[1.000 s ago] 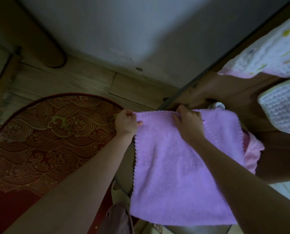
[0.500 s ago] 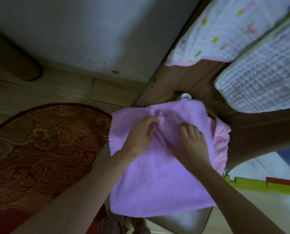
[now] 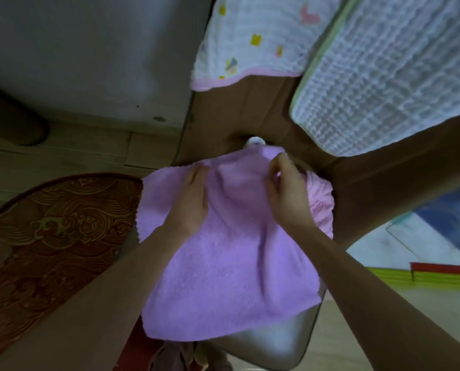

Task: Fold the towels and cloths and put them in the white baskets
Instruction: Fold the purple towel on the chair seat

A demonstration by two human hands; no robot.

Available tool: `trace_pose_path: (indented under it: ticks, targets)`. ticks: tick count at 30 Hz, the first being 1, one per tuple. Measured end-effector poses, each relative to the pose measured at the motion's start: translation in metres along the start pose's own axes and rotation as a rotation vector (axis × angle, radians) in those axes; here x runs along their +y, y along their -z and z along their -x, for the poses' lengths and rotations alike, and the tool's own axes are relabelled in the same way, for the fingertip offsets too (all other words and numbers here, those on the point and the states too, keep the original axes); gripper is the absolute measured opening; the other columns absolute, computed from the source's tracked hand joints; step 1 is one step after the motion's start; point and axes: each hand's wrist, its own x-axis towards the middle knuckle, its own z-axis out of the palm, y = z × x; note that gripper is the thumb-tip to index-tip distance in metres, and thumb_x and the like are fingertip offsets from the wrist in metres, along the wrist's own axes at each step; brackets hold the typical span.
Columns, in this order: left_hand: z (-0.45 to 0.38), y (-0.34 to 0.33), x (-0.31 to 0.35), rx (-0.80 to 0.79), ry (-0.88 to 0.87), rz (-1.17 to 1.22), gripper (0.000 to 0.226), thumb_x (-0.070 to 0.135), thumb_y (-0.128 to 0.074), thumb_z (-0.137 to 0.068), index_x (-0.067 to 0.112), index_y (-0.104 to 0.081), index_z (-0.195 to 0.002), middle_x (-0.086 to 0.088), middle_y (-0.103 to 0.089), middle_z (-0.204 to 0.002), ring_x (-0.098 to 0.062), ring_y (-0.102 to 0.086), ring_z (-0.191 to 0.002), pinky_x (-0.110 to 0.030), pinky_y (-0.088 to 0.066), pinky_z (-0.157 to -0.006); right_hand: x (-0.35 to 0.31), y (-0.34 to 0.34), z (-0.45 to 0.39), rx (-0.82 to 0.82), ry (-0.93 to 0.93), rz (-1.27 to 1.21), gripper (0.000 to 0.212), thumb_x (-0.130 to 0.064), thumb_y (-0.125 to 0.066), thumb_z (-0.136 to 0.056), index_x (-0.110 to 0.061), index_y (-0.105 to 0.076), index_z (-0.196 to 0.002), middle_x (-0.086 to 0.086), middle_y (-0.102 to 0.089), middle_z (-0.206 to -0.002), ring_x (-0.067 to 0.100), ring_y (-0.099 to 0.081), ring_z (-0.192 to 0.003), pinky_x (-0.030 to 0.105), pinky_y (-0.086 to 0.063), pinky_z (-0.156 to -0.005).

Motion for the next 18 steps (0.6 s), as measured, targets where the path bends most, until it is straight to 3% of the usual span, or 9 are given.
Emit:
trace_pose_path:
  ticks: [3, 6, 9, 11, 14, 18]
  targets:
    - [-0.006, -0.003, 0.003, 0.023, 0.101, -0.127, 0.053, 0.000, -0.041, -0.099, 0.000, -0.024, -0.149, -0.018, -0.027, -0.154, -0.032, -0.029, -0.141, -0.020, -0.013, -0.112, 0.012, 0.015, -0.010, 0.108, 0.006, 0.126, 0.028, 0.005, -0.042, -0.077, -0.003, -0.060, -0.096, 0.009, -0.049, -0.095, 0.020, -0.050, -0.076, 0.028, -0.039, -0.070]
    - [-0.010, -0.006, 0.009, 0.032, 0.127, -0.189, 0.055, 0.000, -0.040, -0.099, 0.003, -0.021, -0.151, -0.018, -0.028, -0.153, -0.034, -0.033, -0.137, -0.033, -0.023, -0.113, 0.034, 0.010, -0.015, -0.053, -0.058, 0.246, 0.046, 0.001, -0.037, -0.082, -0.001, -0.060, -0.121, 0.018, -0.052, -0.121, 0.033, -0.056, -0.103, 0.029, -0.039, -0.087]
    - [-0.015, -0.007, 0.011, 0.060, 0.111, -0.344, 0.051, 0.000, -0.042, -0.098, 0.005, -0.031, -0.147, -0.018, -0.039, -0.146, -0.033, -0.044, -0.128, -0.034, -0.033, -0.106, 0.048, 0.004, -0.011, -0.215, -0.041, 0.341, 0.055, 0.009, -0.040, -0.087, -0.001, -0.046, -0.140, 0.020, -0.039, -0.143, 0.037, -0.041, -0.128, 0.033, -0.033, -0.103]
    - [-0.019, -0.004, 0.011, 0.070, 0.130, -0.418, 0.043, 0.001, -0.045, -0.097, 0.007, -0.043, -0.139, -0.018, -0.041, -0.142, -0.035, -0.055, -0.111, -0.040, -0.047, -0.092, 0.051, 0.006, -0.006, -0.230, -0.026, 0.362, 0.061, 0.011, -0.042, -0.084, -0.003, -0.042, -0.144, 0.018, -0.036, -0.147, 0.037, -0.038, -0.131, 0.039, -0.038, -0.101]
    - [-0.022, -0.001, 0.011, 0.103, 0.119, -0.464, 0.026, 0.003, -0.050, -0.096, 0.005, -0.057, -0.121, -0.018, -0.046, -0.133, -0.038, -0.061, -0.085, -0.048, -0.053, -0.072, 0.056, 0.008, 0.000, -0.225, 0.031, 0.417, 0.071, 0.015, -0.050, -0.075, -0.003, -0.043, -0.143, 0.020, -0.041, -0.142, 0.041, -0.043, -0.125, 0.045, -0.048, -0.095]
    - [-0.025, 0.004, 0.014, 0.218, 0.130, -0.385, 0.017, 0.008, -0.047, -0.099, 0.003, -0.058, -0.110, -0.019, -0.053, -0.122, -0.039, -0.060, -0.077, -0.049, -0.052, -0.066, 0.057, 0.011, 0.005, -0.189, 0.035, 0.425, 0.081, 0.019, -0.048, -0.070, 0.000, -0.033, -0.147, 0.021, -0.034, -0.149, 0.037, -0.039, -0.132, 0.038, -0.047, -0.095]
